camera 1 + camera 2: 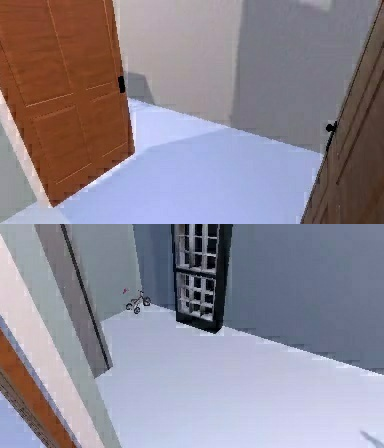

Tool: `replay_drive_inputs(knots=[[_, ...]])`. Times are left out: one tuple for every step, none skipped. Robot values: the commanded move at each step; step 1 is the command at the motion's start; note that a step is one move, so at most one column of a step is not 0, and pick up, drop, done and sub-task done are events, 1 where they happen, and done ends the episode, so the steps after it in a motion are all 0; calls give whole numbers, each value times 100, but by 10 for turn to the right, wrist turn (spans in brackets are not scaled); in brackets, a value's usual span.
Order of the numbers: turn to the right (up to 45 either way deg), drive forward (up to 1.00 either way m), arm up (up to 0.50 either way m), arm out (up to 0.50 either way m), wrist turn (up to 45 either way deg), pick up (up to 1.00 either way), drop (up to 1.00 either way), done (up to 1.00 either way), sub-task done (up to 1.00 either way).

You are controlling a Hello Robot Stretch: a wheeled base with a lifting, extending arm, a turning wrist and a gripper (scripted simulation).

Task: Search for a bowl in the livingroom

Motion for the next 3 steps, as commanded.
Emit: replay_drive_inputs(knots=[[0,100,0,0,0,0,0,0,0],[0,75,0,0,0,0,0,0,0],[-420,0,0,0,0,0,0,0,0]])
